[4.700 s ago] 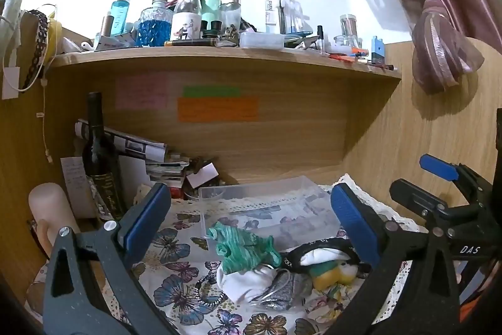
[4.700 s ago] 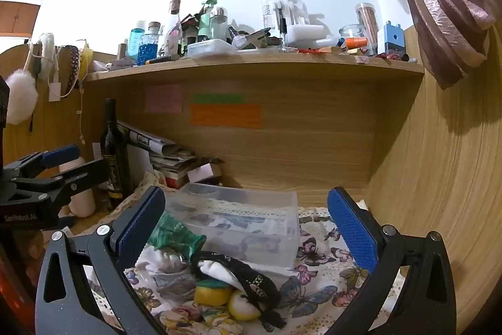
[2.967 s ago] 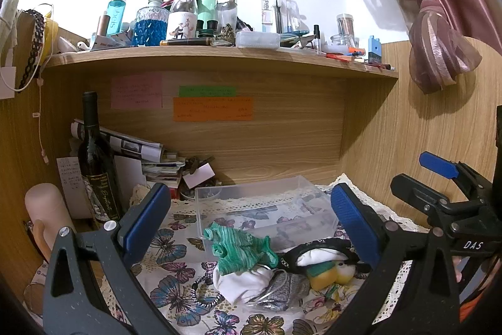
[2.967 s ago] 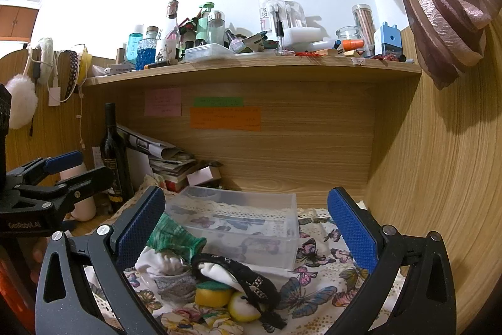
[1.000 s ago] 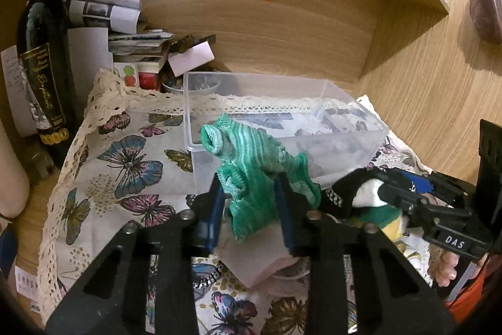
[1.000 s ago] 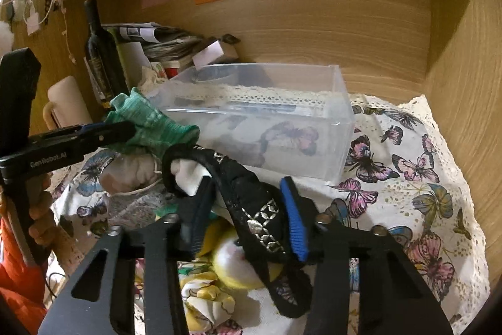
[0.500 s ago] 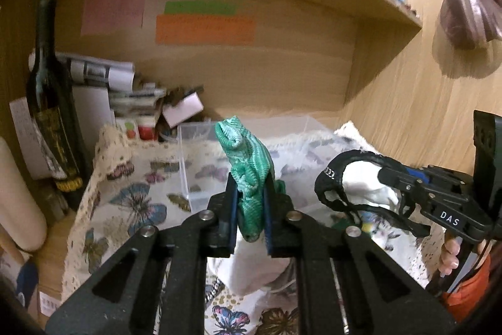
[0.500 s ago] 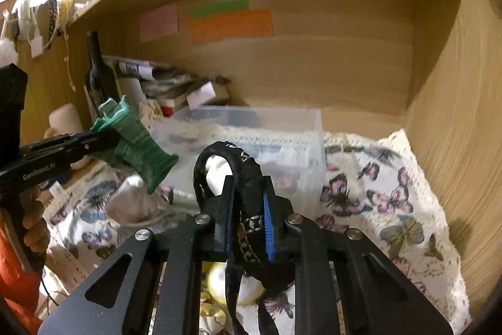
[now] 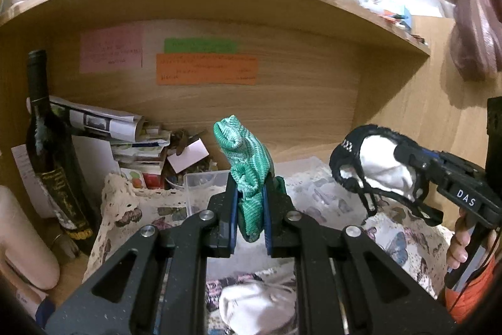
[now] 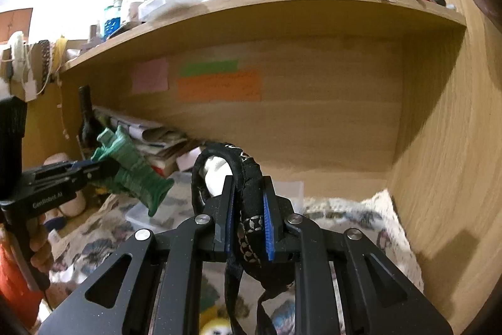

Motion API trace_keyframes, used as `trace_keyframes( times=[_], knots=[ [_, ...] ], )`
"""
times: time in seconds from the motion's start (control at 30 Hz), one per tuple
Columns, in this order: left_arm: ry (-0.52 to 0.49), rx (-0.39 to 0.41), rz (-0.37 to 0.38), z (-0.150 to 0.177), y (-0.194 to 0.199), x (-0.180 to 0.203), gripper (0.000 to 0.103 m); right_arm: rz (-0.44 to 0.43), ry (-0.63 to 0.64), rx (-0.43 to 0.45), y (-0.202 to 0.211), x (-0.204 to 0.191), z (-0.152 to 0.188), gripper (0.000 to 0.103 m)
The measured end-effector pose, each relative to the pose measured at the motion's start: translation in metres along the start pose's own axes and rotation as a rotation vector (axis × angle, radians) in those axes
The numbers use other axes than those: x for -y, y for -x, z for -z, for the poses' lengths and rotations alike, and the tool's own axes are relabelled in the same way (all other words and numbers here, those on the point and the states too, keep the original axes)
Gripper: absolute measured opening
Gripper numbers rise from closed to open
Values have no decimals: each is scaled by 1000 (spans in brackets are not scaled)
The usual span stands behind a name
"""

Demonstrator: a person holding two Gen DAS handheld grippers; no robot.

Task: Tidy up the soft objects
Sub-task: 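Carry the glove with the left tool into the clear box while the right tool drops the mask there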

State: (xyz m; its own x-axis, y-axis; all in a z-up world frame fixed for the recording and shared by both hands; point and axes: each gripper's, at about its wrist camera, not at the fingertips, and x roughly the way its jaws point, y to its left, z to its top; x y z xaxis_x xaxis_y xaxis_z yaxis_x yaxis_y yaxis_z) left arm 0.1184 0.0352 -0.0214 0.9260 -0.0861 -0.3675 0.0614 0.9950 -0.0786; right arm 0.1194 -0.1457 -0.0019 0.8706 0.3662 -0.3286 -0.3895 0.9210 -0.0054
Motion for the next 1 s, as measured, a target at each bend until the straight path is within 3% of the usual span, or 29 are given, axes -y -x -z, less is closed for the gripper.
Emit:
trace_keyframes(
  times=[0.23,0.57,1.0],
  knots=[
    [19,-75,2,-8,-36,-10,13,19,-4,-81,-46,5,-6,14],
    [48,-278,16,13,-103,-22,13,28,8,-253,-102,-1,13,14],
    [39,-396,23,28,-127,-19,17,22,63,-373,-132,-8,30,17]
  ],
)
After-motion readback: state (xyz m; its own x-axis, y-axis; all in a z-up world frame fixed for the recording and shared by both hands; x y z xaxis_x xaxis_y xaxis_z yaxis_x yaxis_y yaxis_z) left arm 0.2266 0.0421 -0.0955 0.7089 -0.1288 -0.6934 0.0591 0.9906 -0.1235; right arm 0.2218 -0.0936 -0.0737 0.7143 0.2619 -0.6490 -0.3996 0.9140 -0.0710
